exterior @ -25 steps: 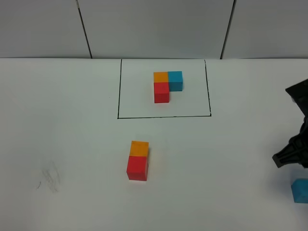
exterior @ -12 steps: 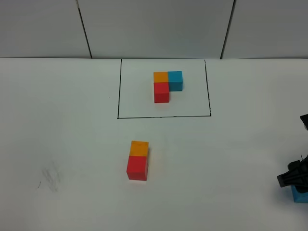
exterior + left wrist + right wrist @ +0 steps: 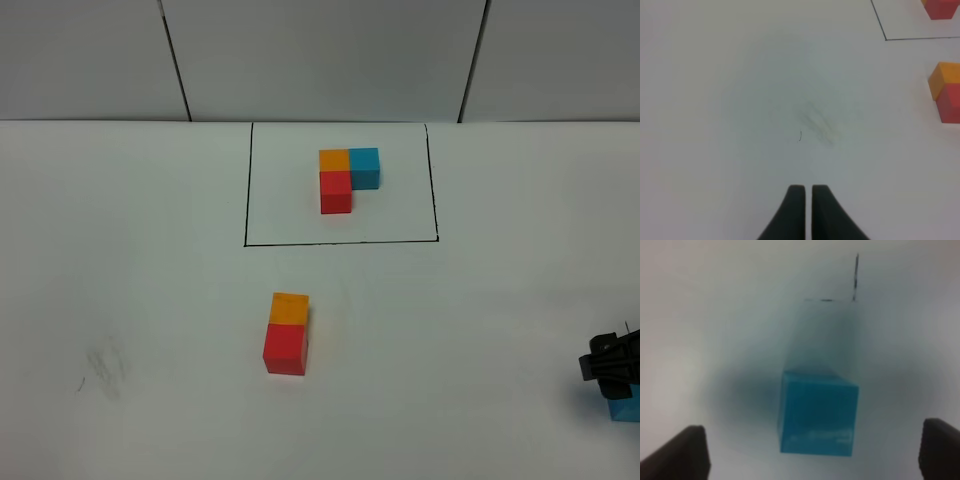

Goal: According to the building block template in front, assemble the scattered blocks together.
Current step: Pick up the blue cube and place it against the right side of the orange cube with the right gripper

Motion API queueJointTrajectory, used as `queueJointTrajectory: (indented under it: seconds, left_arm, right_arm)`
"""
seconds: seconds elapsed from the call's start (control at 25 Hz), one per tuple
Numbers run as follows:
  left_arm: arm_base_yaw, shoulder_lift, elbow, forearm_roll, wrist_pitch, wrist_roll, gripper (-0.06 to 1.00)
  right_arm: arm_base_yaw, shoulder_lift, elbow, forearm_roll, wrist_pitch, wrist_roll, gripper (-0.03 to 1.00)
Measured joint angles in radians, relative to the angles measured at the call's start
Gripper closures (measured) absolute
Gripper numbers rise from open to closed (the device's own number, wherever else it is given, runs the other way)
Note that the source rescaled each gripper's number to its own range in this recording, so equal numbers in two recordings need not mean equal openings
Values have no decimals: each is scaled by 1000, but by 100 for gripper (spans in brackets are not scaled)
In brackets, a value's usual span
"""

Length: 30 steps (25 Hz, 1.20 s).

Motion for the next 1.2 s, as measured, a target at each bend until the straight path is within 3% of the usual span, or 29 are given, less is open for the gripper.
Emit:
queueJointTrajectory:
  seconds: [0.52,1.0,1.2]
  left_arm:
    - [0,0,0,0,0,0,94]
    - [0,0,0,0,0,0,94]
    - [0,0,0,0,0,0,94]
  right_arm:
    - [-44,28,97,3,-154,30,-1]
    - [-44,166,108,5,-233,30,0]
    - [-44,219,111,6,-248,30,6]
